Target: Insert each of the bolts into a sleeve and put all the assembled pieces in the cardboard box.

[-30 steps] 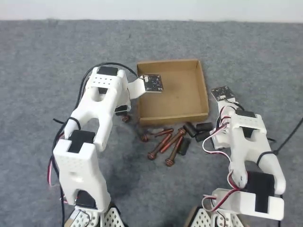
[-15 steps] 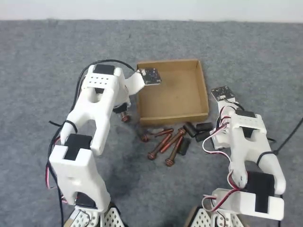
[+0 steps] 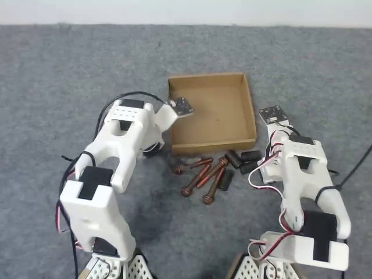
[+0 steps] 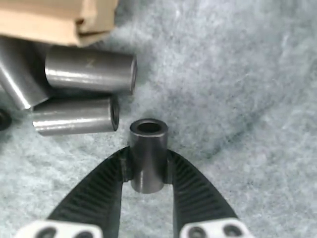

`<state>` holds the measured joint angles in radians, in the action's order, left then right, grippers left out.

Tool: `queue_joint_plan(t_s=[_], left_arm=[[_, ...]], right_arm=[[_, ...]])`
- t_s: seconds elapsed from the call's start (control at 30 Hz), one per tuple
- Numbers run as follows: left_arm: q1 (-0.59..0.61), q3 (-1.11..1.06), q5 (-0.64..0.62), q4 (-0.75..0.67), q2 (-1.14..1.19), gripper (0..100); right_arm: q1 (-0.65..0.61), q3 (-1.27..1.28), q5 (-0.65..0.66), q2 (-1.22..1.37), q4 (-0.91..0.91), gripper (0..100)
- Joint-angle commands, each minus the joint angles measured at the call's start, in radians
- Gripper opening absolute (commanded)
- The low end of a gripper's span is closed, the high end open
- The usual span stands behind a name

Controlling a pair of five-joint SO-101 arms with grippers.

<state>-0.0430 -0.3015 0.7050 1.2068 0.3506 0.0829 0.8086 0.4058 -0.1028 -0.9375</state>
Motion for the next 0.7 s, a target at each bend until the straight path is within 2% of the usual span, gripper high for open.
queue_joint_plan(t_s=[0.0,0.13,0.2,0.27,0.37,0.5,0.57,0.67], left_arm=[[-0.014,0.018,-0.160,-0.130,-0.084,1],[-0.011,0.028,-0.190,-0.114,-0.140,1],[-0.011,0.030,-0.264,-0.089,-0.176,1],[-0.011,0.030,-0.384,-0.081,-0.203,1],[-0.011,0.033,-0.643,-0.089,-0.219,1],[0.014,0.016,-0.957,-0.181,-0.218,1],[0.032,0.004,-1.048,-0.249,-0.215,2],[0.071,0.002,-1.076,-0.319,-0.189,2]], right_arm=[[-0.010,-0.049,0.018,-0.007,-0.001,0.6],[-0.010,-0.049,0.018,-0.007,-0.001,0.6],[-0.010,-0.049,0.018,-0.007,-0.001,0.6],[-0.010,-0.049,0.018,-0.007,0.001,0.6],[-0.010,-0.049,0.018,-0.007,0.001,0.6],[-0.010,-0.049,0.020,-0.007,0.001,0.6],[-0.010,-0.049,0.020,-0.007,-0.001,0.6],[-0.010,-0.049,0.020,-0.007,-0.002,0.6]])
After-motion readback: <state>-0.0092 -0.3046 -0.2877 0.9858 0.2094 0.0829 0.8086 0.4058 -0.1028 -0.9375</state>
